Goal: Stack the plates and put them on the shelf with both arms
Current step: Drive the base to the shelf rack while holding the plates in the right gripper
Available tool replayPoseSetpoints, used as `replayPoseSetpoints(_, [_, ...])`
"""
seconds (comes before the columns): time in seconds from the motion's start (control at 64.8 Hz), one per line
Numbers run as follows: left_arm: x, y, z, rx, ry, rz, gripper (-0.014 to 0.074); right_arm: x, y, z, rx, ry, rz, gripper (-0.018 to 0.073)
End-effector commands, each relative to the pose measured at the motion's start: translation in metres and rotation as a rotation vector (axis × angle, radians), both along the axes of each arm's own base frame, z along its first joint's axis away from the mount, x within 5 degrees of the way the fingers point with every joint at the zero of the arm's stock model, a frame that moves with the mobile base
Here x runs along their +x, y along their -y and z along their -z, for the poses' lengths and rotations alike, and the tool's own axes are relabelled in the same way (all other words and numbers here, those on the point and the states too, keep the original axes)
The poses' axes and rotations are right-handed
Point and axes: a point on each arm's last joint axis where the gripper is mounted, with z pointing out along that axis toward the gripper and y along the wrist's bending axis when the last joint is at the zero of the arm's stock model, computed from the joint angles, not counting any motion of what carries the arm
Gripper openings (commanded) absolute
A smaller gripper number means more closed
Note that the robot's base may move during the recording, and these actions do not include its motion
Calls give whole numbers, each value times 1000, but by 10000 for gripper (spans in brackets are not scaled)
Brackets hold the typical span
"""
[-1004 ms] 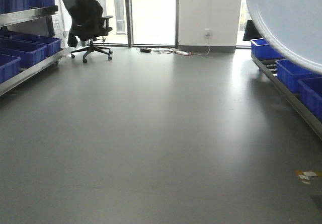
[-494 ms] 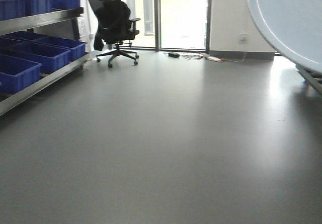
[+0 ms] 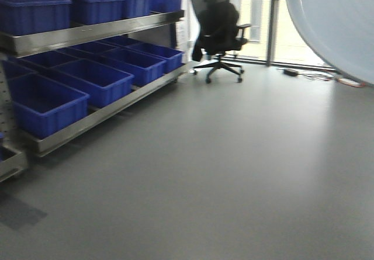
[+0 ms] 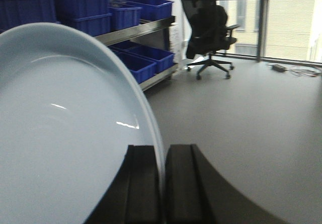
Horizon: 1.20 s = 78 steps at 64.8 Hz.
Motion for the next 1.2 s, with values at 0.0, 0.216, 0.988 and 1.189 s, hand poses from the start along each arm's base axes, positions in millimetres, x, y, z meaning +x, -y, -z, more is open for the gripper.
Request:
replayPoseSetpoints(0.0, [0, 0, -18, -25, 104, -2, 82, -1, 2, -19, 4, 124, 23, 57])
replayPoseSetpoints(0.216, [0, 0, -18, -25, 103, -2, 82, -1, 2, -19, 4, 124, 23, 57])
replayPoseSetpoints(0.988, [0, 0, -18, -25, 103, -2, 82, -1, 2, -19, 4, 124, 23, 57])
replayPoseSetpoints(1.189, [0, 0, -18, -25, 103, -2, 82, -1, 2, -19, 4, 124, 23, 57])
